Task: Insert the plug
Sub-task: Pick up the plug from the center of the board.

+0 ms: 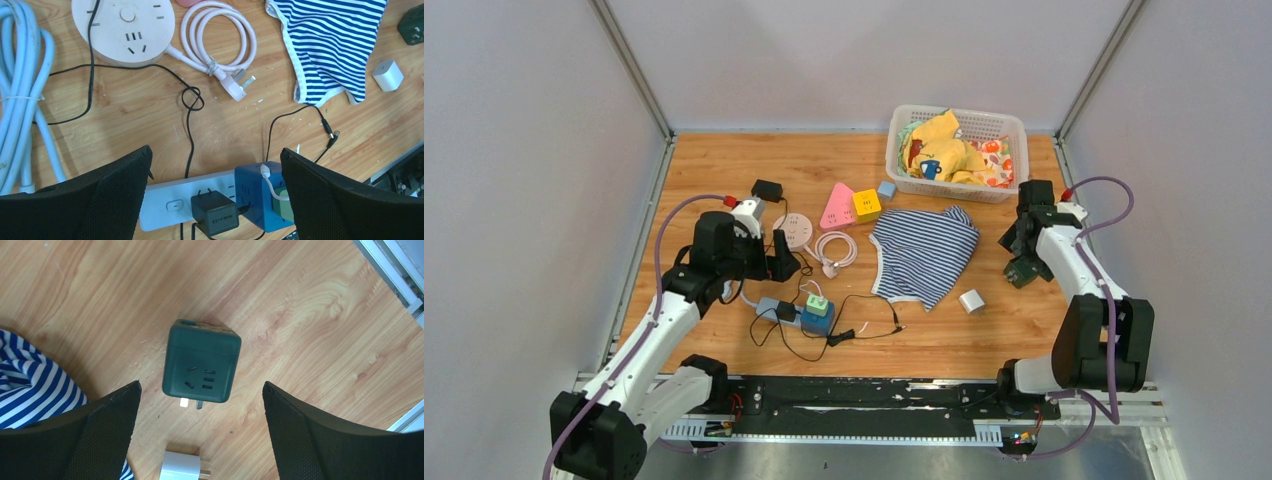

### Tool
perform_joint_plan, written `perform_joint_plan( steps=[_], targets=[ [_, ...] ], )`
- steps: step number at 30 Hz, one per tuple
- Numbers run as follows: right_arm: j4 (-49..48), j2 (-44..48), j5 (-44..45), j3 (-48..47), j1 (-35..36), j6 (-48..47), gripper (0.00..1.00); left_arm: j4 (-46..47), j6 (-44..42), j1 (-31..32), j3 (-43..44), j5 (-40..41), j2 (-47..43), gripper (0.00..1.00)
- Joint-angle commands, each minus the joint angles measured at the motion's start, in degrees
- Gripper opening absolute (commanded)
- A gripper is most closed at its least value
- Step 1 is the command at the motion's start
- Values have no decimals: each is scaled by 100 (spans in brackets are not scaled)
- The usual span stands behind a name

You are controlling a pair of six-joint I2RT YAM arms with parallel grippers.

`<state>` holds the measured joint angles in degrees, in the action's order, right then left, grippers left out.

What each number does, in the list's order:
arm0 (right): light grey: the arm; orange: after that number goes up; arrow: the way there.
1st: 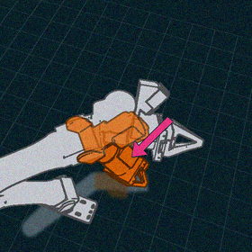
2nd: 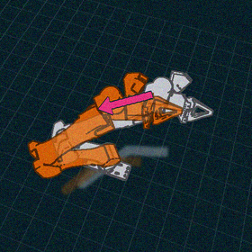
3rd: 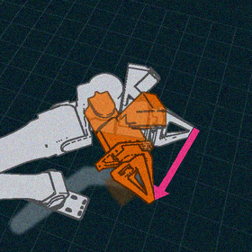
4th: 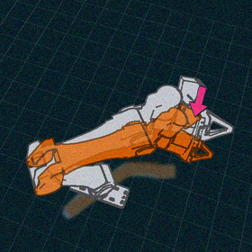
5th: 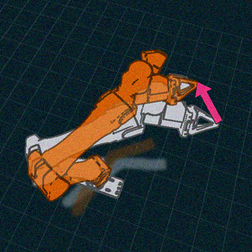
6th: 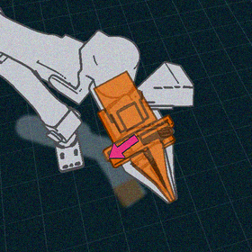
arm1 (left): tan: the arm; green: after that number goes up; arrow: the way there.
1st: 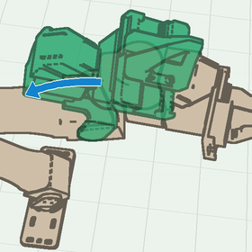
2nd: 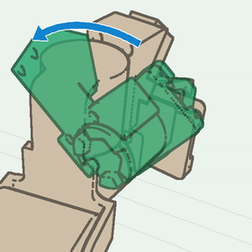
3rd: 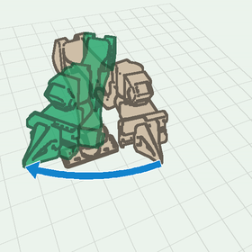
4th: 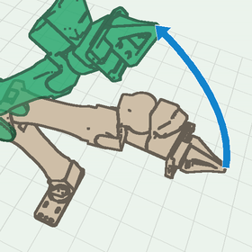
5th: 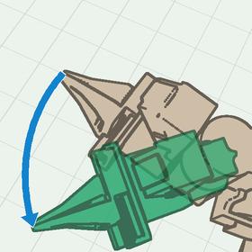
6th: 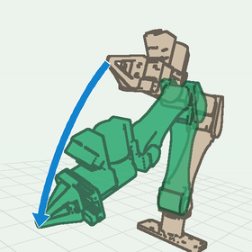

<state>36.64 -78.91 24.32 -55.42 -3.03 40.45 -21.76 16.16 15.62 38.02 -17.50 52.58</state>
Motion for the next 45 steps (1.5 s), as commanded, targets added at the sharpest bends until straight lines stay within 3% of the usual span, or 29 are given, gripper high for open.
perform_joint_plan(
  steps=[1,12,21,28,34,45],
  targets=[
    [-321,93,-191,277,-303,-29,88,-180,5,12,69,360,-298,100],
    [-782,-84,-952,625,-734,15,76,-76,-78,12,-31,433,-583,97],
    [-847,-63,-993,819,-766,27,67,27,-69,12,-79,276,-633,92],
    [-878,-79,-1099,875,-764,-79,49,78,3,12,-146,208,-697,86],
    [-839,79,-1815,937,-762,-311,37,148,119,12,-178,90,-712,84],
    [-623,1173,-3256,1033,-650,-161,32,323,667,12,-151,181,-690,78]
  ],
)
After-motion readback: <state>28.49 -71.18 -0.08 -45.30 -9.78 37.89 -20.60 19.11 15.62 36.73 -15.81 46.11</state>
